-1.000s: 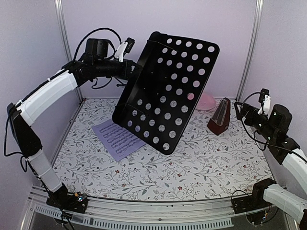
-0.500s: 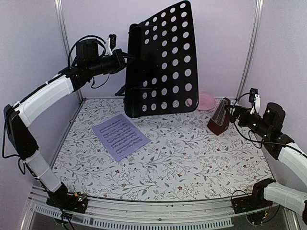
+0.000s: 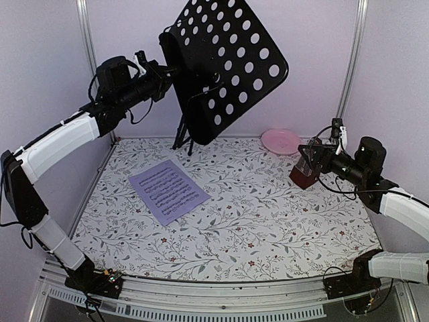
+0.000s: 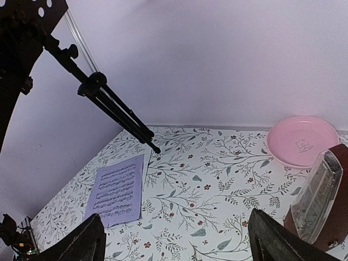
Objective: Set up the instrument practice props
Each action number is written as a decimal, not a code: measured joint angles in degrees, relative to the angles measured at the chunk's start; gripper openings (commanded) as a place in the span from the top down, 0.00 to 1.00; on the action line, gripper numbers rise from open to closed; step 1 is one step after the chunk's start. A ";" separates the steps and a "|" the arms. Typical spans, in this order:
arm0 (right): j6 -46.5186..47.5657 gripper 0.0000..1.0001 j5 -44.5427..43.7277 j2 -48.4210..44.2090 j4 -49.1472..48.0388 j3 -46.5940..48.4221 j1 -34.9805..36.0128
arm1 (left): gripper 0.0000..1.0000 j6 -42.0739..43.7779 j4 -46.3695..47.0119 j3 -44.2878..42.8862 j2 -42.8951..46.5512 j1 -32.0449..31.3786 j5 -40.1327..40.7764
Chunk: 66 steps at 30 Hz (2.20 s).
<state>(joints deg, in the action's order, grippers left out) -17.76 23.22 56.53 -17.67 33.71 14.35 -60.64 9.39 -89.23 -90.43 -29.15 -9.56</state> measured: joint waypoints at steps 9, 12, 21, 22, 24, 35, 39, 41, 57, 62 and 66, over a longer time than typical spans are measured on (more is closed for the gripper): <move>1.36 0.22 1.14 10.36 -4.79 9.18 8.00 | 1.00 -7.54 3.69 0.22 1.62 -4.46 3.96; 2.60 0.24 1.09 14.62 -6.12 13.86 11.04 | 1.00 -9.88 4.57 1.09 2.71 -5.79 4.92; 9.27 0.26 -0.22 28.61 -7.43 25.97 20.57 | 1.00 -15.26 5.33 3.32 4.59 -8.96 7.08; 9.90 0.26 -0.48 29.55 -7.45 26.73 21.20 | 1.00 -15.65 5.33 3.48 4.59 -9.27 7.19; 11.43 0.27 -1.20 31.47 -7.30 28.55 22.56 | 1.00 -16.15 5.35 3.65 4.59 -9.70 7.23; 20.26 0.36 -5.11 39.58 -7.26 37.38 26.32 | 1.00 -18.36 5.42 3.91 4.59 -10.60 7.37; 22.53 0.40 -6.36 41.83 -7.34 39.21 27.04 | 1.00 -18.75 6.01 3.91 4.59 -10.80 7.32; 23.30 0.44 -6.88 42.60 -7.34 39.80 27.21 | 1.00 -18.99 6.45 3.96 4.59 -10.84 7.32; 27.85 1.00 -10.01 44.70 -7.91 42.01 27.21 | 1.00 -21.73 10.19 7.39 4.59 -10.97 7.45; 27.67 1.00 -10.12 44.65 -7.43 41.99 27.26 | 0.99 -22.47 11.47 8.50 4.70 -10.93 8.15; 27.47 1.00 -9.79 43.91 -5.84 41.40 27.23 | 0.86 -23.21 12.31 9.84 5.05 -10.45 8.57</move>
<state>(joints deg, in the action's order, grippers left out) 9.72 13.43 100.44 -23.51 75.11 41.58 -83.85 21.69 -79.40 -85.38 -39.59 -0.99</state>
